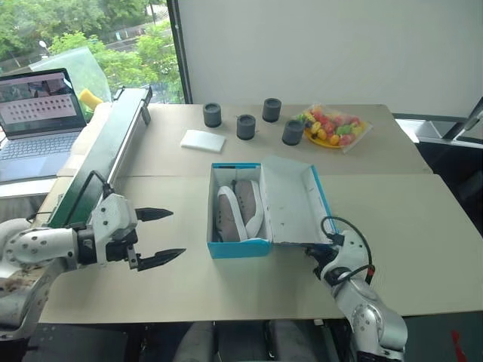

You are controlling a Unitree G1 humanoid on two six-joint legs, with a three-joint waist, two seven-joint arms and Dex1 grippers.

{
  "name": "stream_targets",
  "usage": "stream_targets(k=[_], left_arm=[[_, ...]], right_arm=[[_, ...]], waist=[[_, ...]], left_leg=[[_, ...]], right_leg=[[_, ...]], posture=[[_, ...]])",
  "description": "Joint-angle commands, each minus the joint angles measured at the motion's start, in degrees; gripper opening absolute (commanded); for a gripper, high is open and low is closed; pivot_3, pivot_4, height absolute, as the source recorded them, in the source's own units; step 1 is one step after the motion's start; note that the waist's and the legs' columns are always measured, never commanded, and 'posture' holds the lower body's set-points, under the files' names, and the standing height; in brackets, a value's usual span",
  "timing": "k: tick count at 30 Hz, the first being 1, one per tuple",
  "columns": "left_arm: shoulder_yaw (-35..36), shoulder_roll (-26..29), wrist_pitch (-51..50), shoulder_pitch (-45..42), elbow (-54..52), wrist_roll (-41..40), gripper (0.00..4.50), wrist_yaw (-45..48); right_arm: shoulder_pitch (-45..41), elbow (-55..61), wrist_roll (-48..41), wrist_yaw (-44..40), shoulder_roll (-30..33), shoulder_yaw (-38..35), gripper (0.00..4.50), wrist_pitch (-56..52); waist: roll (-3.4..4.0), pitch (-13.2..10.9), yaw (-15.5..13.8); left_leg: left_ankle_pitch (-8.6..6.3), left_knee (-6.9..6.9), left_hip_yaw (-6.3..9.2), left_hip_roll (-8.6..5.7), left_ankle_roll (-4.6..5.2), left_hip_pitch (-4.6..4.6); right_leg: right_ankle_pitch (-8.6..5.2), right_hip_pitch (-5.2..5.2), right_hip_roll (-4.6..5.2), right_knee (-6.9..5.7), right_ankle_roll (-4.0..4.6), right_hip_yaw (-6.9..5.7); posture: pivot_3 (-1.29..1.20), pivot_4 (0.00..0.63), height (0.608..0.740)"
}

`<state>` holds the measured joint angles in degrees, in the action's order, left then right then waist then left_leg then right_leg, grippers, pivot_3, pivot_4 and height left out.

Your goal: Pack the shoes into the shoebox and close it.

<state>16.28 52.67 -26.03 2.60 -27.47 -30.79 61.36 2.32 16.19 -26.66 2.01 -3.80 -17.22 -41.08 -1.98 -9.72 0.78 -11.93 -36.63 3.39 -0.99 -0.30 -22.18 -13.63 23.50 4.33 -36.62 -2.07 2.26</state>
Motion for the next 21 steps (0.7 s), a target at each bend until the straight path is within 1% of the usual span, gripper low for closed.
stream_targets(k=[1,3,5,8,9,10,12,15,16,19,21], left_arm=[[0.07,0.16,1.0,-0.62,-1.09,-0.01,4.5,-0.31],[0.0,0.17,1.03,-0.51,-1.21,0.13,4.5,-0.46],[0.12,0.18,1.0,-0.33,-1.3,0.2,4.5,-0.57],[0.52,0.15,0.85,0.15,-1.71,0.29,4.5,-0.91],[0.72,0.14,0.77,0.4,-1.93,0.28,4.5,-1.07],[0.97,0.12,0.62,0.67,-2.17,0.23,4.5,-1.34],[1.4,0.08,0.47,1.06,-2.5,0.23,4.5,-1.79],[2.13,0.16,0.33,1.76,-2.86,0.09,4.5,-2.15],[2.45,0.27,0.39,2.13,-2.97,0.21,4.5,-2.25],[3.35,0.35,0.17,2.83,-3.1,0.01,4.5,-2.63],[3.39,0.27,0.28,3.32,-3.25,0.13,4.5,-2.76]], right_arm=[[-2.9,-6.6,-9.22,3.32,-3.87,-10.97,0.08,4.14],[-5.65,-9.65,-21.85,3.33,-6.61,-15.42,0.08,2.9],[-7.62,-11.35,-33.93,2.83,-8.1,-18.37,0.08,1.69],[-10.36,-12.55,-47.57,0.95,-7.3,-20.47,0.08,1.53],[-11.44,-12.59,-51.07,-0.24,-6.39,-20.39,0.08,1.09],[-12.24,-12.42,-54.09,-1.18,-5.26,-19.78,0.08,0.29],[-13.17,-11.97,-56.36,-2.17,-2.99,-17.82,0.08,-0.82],[-13.27,-11.96,-57.98,-2.51,-0.53,-15.75,0.08,-2.01],[-12.59,-11.57,-58.49,-2.34,1.1,-14.89,0.08,-3.38],[-8.37,-6.01,-63.57,-3.94,7.03,-12.03,0.08,-9.65],[-3.58,0.35,-69.99,-9.93,14.89,-9.76,0.08,-16.71]], waist=[[0.02,-0.02,-0.05],[0.03,-0.02,-0.06],[0.03,-0.02,0.11],[0.02,-0.02,0.67],[0.2,-0.13,1.3],[0.4,-0.24,1.79],[0.56,-0.32,2.12],[0.57,-0.32,2.09],[0.57,-0.32,1.99],[0.63,-0.36,1.29],[0.63,-0.36,1.21]], left_leg=[[0.0,0.0,0.0,-0.01,0.0,0.03],[0.0,0.0,0.02,-0.01,0.02,0.1],[-0.03,0.01,0.06,0.09,0.06,0.14],[-0.06,0.03,0.07,0.18,0.12,0.12],[-0.07,0.04,0.06,0.21,0.13,0.11],[-0.08,0.08,0.02,0.29,0.14,0.09],[-0.07,0.26,-0.14,0.3,0.14,0.15],[-0.07,0.42,-0.4,0.5,0.14,0.13],[-0.08,0.46,-0.4,0.59,0.13,0.07],[-0.09,0.46,-0.41,0.7,0.12,-0.41],[-0.09,0.4,-0.4,0.71,0.12,-0.57]], right_leg=[[0.0,-0.07,0.01,0.05,-0.01,0.01],[0.01,-0.2,0.02,0.17,0.0,0.01],[0.03,-0.33,-0.06,0.38,0.06,-0.02],[0.13,-0.32,-0.13,0.48,0.01,0.01],[0.15,-0.27,-0.13,0.47,0.01,0.07],[0.21,-0.2,-0.15,0.47,0.06,0.17],[0.22,-0.13,-0.19,0.44,0.05,0.27],[0.21,-0.03,-0.52,0.46,0.11,0.28],[0.26,0.09,-0.63,0.46,0.26,0.28],[0.45,0.65,-0.78,0.39,0.6,0.3],[0.47,0.75,-0.77,0.37,0.62,0.29]], posture=[[0.0,0.15,0.737],[0.0,0.15,0.737],[0.0,0.15,0.737],[0.0,0.15,0.737],[0.0,0.15,0.737],[0.0,0.15,0.737],[0.0,0.15,0.737],[0.0,0.15,0.737],[0.0,0.15,0.737],[0.0,0.15,0.737],[0.0,0.15,0.737]])
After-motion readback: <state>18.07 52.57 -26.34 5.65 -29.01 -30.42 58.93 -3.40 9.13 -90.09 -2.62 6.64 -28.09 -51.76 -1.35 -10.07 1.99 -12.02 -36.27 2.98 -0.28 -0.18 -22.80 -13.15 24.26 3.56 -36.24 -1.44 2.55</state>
